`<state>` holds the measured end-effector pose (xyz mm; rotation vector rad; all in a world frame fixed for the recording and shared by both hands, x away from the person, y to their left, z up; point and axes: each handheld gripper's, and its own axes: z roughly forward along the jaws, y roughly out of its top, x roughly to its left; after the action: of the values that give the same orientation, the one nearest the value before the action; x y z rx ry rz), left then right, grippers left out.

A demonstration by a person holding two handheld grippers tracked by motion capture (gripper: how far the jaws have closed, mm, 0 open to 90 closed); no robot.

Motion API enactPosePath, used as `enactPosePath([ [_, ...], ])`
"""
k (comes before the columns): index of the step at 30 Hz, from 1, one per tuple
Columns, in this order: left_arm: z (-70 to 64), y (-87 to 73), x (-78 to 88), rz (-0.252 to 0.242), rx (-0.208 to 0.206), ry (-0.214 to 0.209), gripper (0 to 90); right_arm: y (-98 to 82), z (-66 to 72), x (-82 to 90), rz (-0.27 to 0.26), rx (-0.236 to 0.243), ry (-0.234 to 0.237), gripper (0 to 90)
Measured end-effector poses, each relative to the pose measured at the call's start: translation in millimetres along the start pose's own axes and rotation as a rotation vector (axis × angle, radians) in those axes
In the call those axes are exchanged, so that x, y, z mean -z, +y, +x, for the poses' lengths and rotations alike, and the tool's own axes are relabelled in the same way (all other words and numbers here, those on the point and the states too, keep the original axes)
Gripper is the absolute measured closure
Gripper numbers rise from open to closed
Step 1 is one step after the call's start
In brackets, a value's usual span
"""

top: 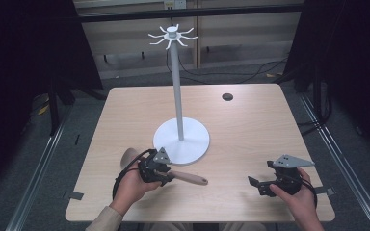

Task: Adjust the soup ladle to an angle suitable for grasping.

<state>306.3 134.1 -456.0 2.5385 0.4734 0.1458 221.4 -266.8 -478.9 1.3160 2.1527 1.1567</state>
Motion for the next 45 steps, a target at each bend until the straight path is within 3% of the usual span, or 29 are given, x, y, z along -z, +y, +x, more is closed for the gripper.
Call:
enactPosePath([
  [3, 5.8, 3.1, 2.3, 0.045, -0.035, 0.016, 60.8, 0.0, -0.1, 0.7, -0.001, -0.003, -0.001, 4.6],
  [15, 13.5, 12.5, 0.8, 0.122, -0.118, 0.028, 56.7, -0.2, -0.9, 1.2, -0.005, -0.005, 0.000, 4.7],
  [23, 17.2, 18.3, -5.1, 0.186, -0.164, 0.023, 56.7, 0.0, -0.4, 0.4, -0.001, -0.002, 0.003, 4.7],
  [27, 19.0, 19.7, -11.0, 0.234, -0.201, -0.001, 56.7, -0.1, 0.0, -0.1, 0.000, 0.001, 0.006, 4.7],
  [36, 21.7, 16.7, -24.3, 0.250, -0.210, -0.037, 58.3, -0.5, -0.7, -0.2, 0.004, 0.004, 0.006, 4.7],
  [38, 21.7, 15.9, -24.4, 0.238, -0.190, -0.047, 60.6, -0.2, -0.3, -0.2, 0.002, 0.003, 0.006, 4.7],
  [40, 20.7, 16.5, -24.1, 0.247, -0.211, -0.044, 61.9, -0.5, -0.5, -0.3, 0.005, 0.002, 0.007, 4.8],
  [41, 15.9, 14.9, -26.4, 0.214, -0.171, -0.036, 63.1, -0.7, -0.5, -0.5, 0.007, 0.003, 0.006, 4.8],
  [42, 16.0, 16.9, -25.0, 0.246, -0.221, -0.027, 64.0, -0.8, -0.4, -0.6, 0.008, 0.004, 0.007, 4.8],
  [43, 13.6, 17.1, -25.2, 0.244, -0.200, -0.028, 64.7, -0.8, -0.3, -0.6, 0.007, 0.005, 0.008, 4.8],
  [44, 14.3, 18.9, -23.9, 0.271, -0.226, -0.024, 64.9, -0.7, -0.3, -0.5, 0.007, 0.005, 0.008, 4.8],
  [45, 11.4, 18.1, -25.1, 0.251, -0.200, -0.019, 65.5, -0.6, -0.3, -0.4, 0.006, 0.004, 0.008, 4.8],
])
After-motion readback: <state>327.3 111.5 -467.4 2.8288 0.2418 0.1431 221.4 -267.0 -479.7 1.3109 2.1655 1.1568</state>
